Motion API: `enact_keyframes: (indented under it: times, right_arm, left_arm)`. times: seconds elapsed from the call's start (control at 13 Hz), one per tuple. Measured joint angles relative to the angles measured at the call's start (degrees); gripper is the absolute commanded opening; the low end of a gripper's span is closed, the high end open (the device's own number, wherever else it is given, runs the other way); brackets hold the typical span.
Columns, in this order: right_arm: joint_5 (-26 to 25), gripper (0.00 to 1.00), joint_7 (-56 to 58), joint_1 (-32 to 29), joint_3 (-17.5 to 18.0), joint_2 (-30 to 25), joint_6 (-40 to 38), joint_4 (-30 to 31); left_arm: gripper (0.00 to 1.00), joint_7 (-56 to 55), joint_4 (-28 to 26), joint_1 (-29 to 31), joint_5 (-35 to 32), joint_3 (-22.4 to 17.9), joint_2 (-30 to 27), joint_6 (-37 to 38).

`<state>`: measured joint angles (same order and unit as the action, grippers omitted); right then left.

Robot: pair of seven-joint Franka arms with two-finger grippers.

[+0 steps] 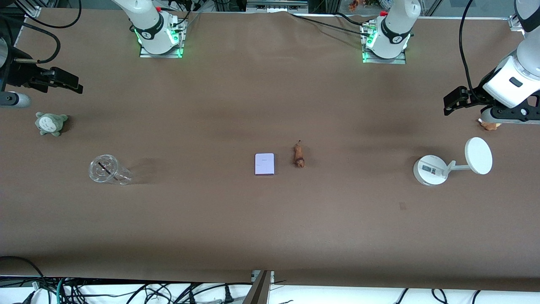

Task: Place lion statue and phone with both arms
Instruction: 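Reach the left gripper toward the brown lion statue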

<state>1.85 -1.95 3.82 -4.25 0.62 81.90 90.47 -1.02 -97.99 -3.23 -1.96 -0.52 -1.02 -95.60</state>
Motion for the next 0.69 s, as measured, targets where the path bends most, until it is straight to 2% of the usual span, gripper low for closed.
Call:
enact_keyframes:
  times: [0.69]
  right_arm:
    - [-0.09,1.0,0.0,-0.01,0.1,1.01,0.51,-0.22]
  left_arm:
    - [1.0,0.0,0.0,0.0,0.0,0.0,0.0,0.0]
